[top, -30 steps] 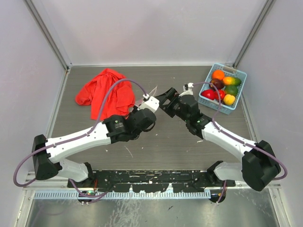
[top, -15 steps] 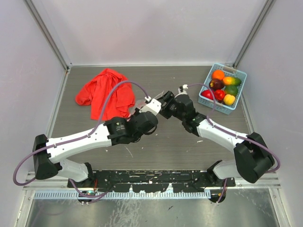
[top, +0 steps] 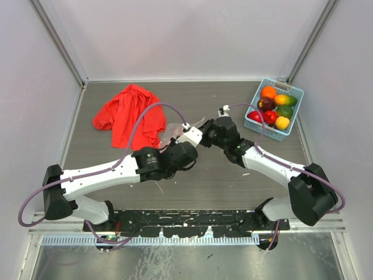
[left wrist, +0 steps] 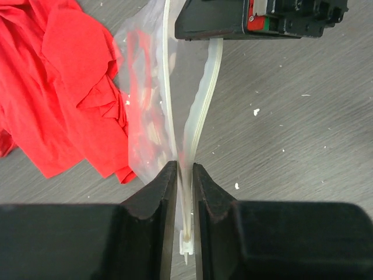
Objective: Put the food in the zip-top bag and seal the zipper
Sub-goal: Open the zipper of the food storage bag.
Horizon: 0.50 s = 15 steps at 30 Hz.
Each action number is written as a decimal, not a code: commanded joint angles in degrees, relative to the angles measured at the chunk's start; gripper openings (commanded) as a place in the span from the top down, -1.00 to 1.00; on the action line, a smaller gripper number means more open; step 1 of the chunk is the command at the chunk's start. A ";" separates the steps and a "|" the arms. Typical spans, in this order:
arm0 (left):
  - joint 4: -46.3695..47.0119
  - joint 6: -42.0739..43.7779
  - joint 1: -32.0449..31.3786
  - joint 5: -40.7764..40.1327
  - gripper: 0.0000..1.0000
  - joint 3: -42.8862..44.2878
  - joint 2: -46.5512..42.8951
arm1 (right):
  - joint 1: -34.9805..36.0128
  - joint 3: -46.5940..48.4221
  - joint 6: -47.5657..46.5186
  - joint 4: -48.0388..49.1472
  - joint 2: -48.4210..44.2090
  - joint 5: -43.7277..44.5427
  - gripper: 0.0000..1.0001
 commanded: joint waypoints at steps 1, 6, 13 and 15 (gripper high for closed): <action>1.42 -2.62 -0.17 2.53 0.49 -0.28 -2.83 | 0.37 2.73 -3.62 -1.95 -1.88 0.88 0.99; 2.91 -2.71 -0.12 3.95 0.03 -0.34 -5.67 | 0.78 3.03 -6.73 -4.01 -3.31 2.16 0.99; 4.54 -2.03 0.68 4.26 -0.35 0.53 -8.34 | 1.97 3.39 -9.43 -6.30 -5.66 4.84 0.99; 5.72 -2.12 1.16 4.89 -0.43 0.16 -8.12 | 2.27 3.33 -9.80 -6.92 -6.12 5.58 0.99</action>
